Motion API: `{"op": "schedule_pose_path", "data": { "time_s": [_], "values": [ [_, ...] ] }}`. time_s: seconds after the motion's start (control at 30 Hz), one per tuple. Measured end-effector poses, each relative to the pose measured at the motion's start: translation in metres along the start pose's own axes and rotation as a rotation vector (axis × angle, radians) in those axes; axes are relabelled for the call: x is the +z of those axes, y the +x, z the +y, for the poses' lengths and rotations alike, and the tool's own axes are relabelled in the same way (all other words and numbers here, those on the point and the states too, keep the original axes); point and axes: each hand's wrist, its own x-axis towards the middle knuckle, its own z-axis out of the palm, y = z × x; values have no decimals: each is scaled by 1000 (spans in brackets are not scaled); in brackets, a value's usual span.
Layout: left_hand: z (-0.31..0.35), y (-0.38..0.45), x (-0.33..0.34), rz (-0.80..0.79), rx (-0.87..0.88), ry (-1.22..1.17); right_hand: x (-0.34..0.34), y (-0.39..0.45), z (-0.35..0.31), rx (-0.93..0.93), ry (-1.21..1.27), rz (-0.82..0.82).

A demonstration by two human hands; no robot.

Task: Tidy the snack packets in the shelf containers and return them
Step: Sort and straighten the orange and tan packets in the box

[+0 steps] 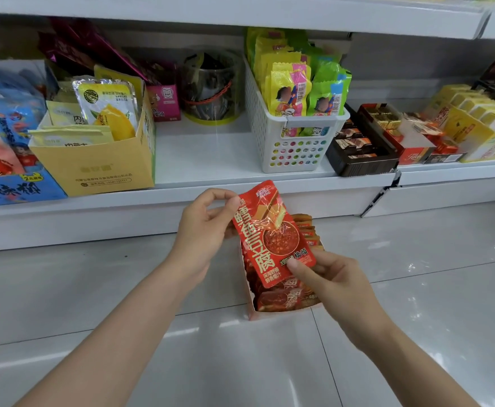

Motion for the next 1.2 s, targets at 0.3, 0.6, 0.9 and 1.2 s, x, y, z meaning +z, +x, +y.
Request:
{"op": "schedule_pose_path", "data": {
  "time_s": [0.3,0.6,0.9,1.2],
  "values": [
    [22,-6,9,-112,58,142,11,-6,-18,-3,119,-22],
    [9,-32,26,-132,-29,129,15,2,-19,-180,-85,311],
    [1,-31,21,-93,-263,-157,17,-1,-3,-461,-561,259],
    [9,-23,1,-124,-225,-99,18,2,-12,-56,53,97]
  ]
}}
